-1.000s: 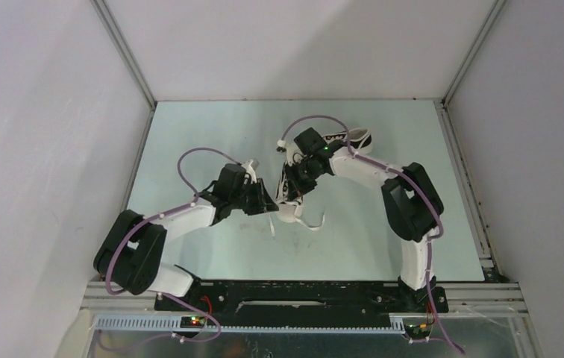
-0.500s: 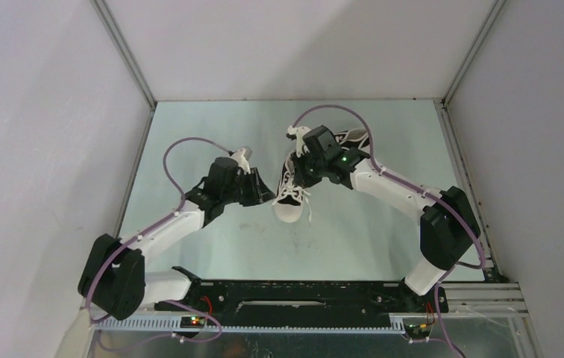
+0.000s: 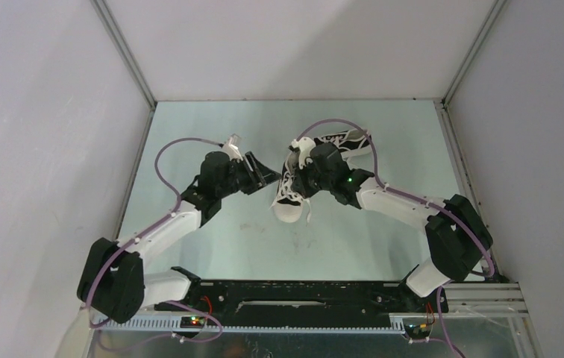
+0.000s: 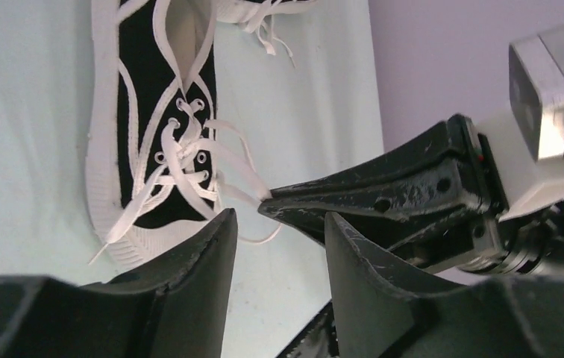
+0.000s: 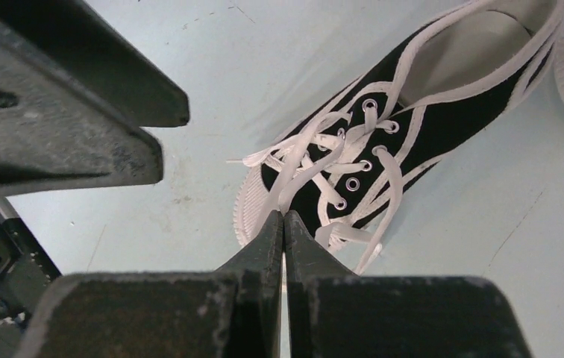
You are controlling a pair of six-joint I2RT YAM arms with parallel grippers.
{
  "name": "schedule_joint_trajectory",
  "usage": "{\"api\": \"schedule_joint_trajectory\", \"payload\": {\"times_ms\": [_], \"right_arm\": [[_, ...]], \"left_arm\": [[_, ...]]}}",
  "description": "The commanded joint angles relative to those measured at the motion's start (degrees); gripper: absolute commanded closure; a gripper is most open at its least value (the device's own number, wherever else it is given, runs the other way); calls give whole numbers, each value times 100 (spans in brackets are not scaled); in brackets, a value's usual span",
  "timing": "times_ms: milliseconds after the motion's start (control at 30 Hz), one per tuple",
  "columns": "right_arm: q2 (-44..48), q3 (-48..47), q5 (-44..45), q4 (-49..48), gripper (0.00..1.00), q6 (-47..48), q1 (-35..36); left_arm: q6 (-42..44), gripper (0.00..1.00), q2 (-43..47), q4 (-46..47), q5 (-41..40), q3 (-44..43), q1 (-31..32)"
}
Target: Tie the shoes
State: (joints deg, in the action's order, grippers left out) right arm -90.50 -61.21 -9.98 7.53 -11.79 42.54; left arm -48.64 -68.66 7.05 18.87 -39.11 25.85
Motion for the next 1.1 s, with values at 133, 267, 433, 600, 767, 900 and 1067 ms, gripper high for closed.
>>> {"api": "schedule_joint_trajectory", "payload": {"times_ms": [133, 267, 433, 600, 767, 900, 1067], "right_arm": [[333, 354, -114, -1347, 100, 522, 114], [343, 352, -134, -1359, 100, 568, 135], [354, 352, -173, -1369, 100, 706, 210], [339, 349, -168, -1368, 100, 760, 221], [311, 375, -204, -1436, 100, 768, 233], [352, 426, -195, -1390, 96, 735, 230], [782, 910, -147, -1544, 64, 413, 52]], "left_arm": [[-1105, 47, -749, 199, 489, -420, -31], [-1310, 47, -1047, 255, 503, -443, -36], [-1542, 46, -1371, 443, 658, -503, -36], [-1704, 48, -1525, 687, 654, -493, -36], [-2023, 56, -1800, 1189, 855, -468, -36], [-2077, 94, -1816, 1339, 764, -381, -36], [-1646, 100, -1701, 919, 545, -501, -52]]}}
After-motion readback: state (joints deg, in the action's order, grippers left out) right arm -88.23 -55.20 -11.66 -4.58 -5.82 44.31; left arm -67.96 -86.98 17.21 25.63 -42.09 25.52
